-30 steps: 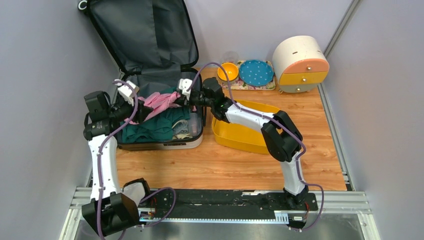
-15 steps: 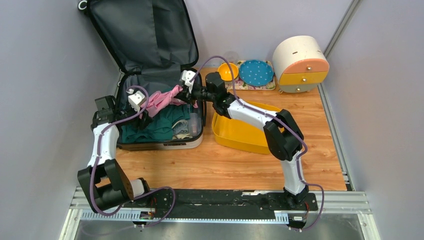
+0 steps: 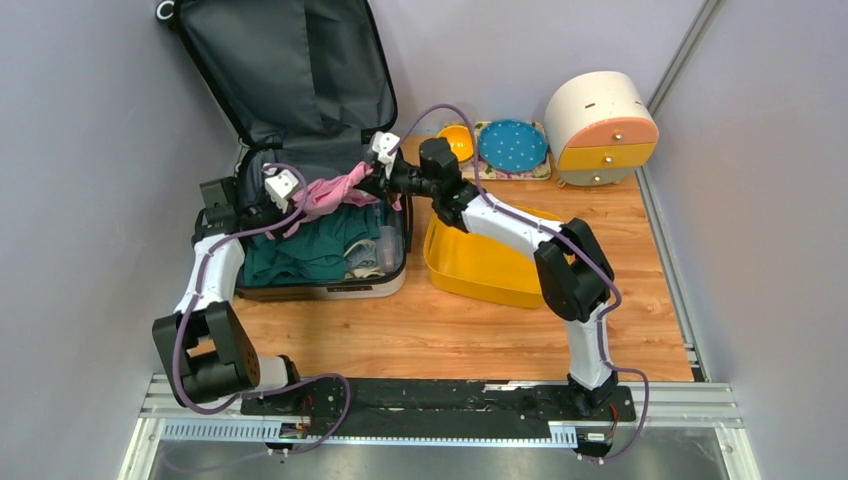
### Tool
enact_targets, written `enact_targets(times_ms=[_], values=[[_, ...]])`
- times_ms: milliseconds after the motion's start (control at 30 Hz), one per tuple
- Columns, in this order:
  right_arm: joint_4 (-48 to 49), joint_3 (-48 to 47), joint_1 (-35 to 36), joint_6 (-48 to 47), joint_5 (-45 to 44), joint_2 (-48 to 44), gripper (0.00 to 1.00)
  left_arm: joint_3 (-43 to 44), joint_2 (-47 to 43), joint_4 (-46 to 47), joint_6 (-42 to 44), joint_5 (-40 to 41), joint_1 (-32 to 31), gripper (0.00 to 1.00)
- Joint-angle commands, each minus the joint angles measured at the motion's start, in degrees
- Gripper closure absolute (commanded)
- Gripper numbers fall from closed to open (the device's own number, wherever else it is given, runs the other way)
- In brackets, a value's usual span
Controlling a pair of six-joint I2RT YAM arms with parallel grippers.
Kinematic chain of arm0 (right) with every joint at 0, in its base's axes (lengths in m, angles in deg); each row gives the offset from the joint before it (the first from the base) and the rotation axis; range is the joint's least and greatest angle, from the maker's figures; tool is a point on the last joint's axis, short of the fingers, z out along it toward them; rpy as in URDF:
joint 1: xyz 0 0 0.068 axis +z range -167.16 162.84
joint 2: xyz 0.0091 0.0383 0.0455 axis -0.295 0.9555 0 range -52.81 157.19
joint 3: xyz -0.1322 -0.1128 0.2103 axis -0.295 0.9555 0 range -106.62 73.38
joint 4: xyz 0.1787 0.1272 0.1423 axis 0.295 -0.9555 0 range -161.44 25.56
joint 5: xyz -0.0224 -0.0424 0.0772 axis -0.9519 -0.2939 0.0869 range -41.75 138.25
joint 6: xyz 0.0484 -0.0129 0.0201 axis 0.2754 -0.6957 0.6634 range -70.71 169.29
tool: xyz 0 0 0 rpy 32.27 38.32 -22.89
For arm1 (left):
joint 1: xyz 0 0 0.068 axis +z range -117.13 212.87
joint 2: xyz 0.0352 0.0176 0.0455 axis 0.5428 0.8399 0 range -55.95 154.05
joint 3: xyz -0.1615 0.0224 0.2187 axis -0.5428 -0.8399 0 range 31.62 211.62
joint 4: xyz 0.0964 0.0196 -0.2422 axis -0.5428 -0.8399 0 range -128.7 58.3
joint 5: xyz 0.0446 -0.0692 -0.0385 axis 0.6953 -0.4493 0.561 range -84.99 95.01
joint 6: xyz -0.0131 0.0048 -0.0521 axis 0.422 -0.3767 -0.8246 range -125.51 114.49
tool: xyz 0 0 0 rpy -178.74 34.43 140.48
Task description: Open, take out, and arrange the luggage
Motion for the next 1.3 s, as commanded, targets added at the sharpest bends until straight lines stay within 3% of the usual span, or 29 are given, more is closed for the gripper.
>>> enact_targets(times_ms=[0,267,533,667,833,967,1067,1267], values=[[2.1,-1.2,-3.0,0.3,1.3,-8.9,1.0,3.9,-5.8,2.0,-2.7,-1.9,-4.1,1.0],[-7.9,6.6,-14.9,-4.5,10.4,-22.9,1.0,12.4,-6.2,5.5,-15.8,0.5,-15.6,1.0],[-23.8,17.9,-30.3,-14.5,16.9,-37.0,1.0,18.3,2.3,10.8,-25.3,5.6,-32.2,1.0],[-28.8,21.8,-36.7,-18.8,19.8,-41.6,1.0,27.0,9.5,10.8,-27.2,7.8,-37.6,1.0],[-29.2,21.8,-45.6,-15.4,22.9,-42.4,1.0,41.2,19.2,4.8,-26.5,8.3,-41.8,1.0],[-27.4,18.0,-48.7,-10.1,23.3,-41.0,1.0,58.1,26.7,-0.5,-26.6,9.2,-42.4,1.0],[-21.4,18.9,-50.3,-4.5,22.6,-41.7,1.0,64.7,28.5,-0.1,-25.3,12.2,-42.5,1.0],[-16.8,20.2,-54.1,-4.5,21.2,-45.0,1.0,62.6,26.7,2.2,-22.2,10.9,-45.9,1.0]])
